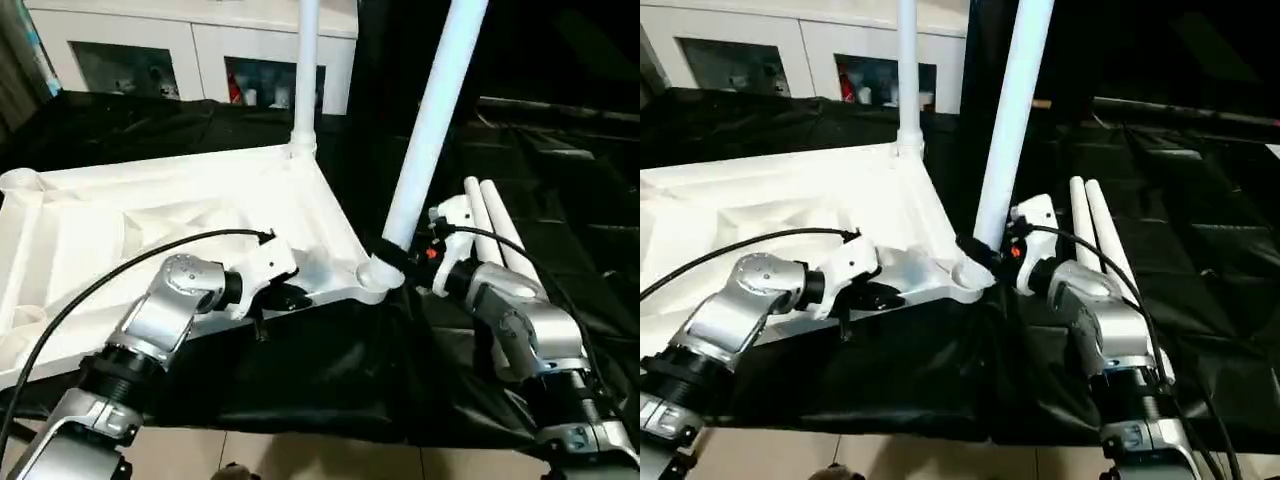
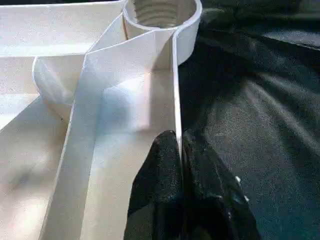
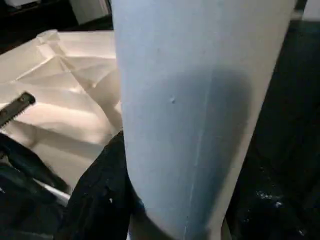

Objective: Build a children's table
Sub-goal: Insert table leg to table base

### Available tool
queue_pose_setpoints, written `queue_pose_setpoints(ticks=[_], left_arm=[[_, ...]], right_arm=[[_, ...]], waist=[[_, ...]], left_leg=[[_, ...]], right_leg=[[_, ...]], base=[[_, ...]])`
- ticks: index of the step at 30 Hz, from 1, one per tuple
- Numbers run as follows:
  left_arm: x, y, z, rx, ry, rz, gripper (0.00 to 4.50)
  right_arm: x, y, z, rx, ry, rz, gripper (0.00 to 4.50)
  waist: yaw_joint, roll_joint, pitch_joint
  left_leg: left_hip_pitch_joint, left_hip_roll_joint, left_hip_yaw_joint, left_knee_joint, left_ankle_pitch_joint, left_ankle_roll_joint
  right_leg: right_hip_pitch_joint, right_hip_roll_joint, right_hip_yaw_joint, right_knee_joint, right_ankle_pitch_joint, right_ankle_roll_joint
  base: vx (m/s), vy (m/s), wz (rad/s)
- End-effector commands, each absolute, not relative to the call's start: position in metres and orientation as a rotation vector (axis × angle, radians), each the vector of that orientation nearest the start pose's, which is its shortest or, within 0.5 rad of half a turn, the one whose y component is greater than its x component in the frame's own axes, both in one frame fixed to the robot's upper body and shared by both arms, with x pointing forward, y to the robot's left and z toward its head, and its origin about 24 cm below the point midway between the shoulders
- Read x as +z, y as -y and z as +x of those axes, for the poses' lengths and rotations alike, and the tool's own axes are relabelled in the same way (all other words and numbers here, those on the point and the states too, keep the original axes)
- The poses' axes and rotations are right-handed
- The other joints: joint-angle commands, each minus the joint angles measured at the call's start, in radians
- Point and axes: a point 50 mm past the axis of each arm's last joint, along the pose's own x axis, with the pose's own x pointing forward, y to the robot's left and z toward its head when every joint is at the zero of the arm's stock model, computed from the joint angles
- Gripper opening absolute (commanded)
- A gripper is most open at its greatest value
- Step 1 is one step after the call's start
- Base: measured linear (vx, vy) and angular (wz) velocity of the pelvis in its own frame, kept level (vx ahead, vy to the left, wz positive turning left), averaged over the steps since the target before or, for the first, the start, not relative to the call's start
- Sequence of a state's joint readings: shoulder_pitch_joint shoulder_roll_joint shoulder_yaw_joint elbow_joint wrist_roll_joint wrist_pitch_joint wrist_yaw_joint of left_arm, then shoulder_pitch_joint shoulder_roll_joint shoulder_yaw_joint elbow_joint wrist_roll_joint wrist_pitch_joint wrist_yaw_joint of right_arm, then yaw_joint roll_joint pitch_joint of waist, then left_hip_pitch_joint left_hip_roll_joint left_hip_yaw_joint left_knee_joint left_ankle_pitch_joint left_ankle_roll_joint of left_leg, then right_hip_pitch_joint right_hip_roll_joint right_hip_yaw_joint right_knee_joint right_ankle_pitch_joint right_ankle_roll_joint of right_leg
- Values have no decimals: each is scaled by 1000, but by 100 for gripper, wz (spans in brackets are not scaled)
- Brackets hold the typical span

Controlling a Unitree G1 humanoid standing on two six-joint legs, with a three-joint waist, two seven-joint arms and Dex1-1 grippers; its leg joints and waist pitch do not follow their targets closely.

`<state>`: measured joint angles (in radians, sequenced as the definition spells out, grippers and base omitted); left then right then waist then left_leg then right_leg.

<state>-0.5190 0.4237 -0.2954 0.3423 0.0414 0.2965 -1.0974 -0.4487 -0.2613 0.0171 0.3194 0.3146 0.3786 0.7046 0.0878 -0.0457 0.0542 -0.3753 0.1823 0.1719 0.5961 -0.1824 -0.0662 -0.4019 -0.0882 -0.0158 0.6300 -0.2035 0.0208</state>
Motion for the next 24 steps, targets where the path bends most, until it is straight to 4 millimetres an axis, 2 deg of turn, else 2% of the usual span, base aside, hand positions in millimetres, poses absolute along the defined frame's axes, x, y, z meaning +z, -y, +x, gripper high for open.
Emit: queue_pose_setpoints(ticks=[1, 3, 4, 5, 10, 12, 16, 24], left_arm=[[62, -134, 307, -1247, -484, 472, 0], [62, -133, 307, -1252, -476, 472, 0], [65, -132, 307, -1249, -462, 453, 0], [65, -132, 307, -1249, -462, 453, 0], [63, -132, 307, -1257, -473, 470, 0], [63, -132, 307, -1255, -473, 473, 0], [64, -132, 309, -1248, -468, 479, 0], [66, -133, 311, -1248, -464, 477, 0]], right_arm=[[77, 144, 326, 778, -217, 119, 192], [75, 143, 327, 778, -221, 132, 192], [70, 139, 328, 795, -236, 137, 192], [70, 139, 328, 795, -236, 137, 192], [66, 130, 330, 847, -266, 119, 192], [63, 128, 331, 858, -294, 84, 191], [57, 131, 333, 845, -323, 18, 191], [55, 131, 337, 820, -315, 116, 191]], waist=[[2, -2, -68], [1, -1, -66], [0, -8, -66], [1, -5, -66], [1, -11, -67], [1, -10, -66], [0, -10, -63], [-1, -10, -64]], left_leg=[[13, 32, 0, -70, -124, 33], [15, 34, 0, -72, -141, 27], [15, 34, 1, -72, -148, 24], [15, 34, 0, -73, -150, 22], [13, 33, 1, -71, -121, 32], [13, 34, 1, -71, -122, 32], [15, 35, 1, -75, -160, 17], [18, 36, -2, -79, -207, -2]], right_leg=[[48, -40, 21, -61, -27, -253], [44, -41, 21, -65, -65, -249], [44, -42, 22, -66, -74, -246], [44, -43, 21, -65, -81, -245], [45, -41, 21, -62, -47, -248], [45, -41, 21, -62, -51, -247], [41, -43, 22, -69, -113, -235], [39, -43, 23, -72, -147, -226]], base=[[0, 0, 0], [0, 0, 0], [0, 0, 0], [0, 0, 0], [0, 0, 0], [0, 0, 0], [0, 0, 0], [0, 0, 0]])
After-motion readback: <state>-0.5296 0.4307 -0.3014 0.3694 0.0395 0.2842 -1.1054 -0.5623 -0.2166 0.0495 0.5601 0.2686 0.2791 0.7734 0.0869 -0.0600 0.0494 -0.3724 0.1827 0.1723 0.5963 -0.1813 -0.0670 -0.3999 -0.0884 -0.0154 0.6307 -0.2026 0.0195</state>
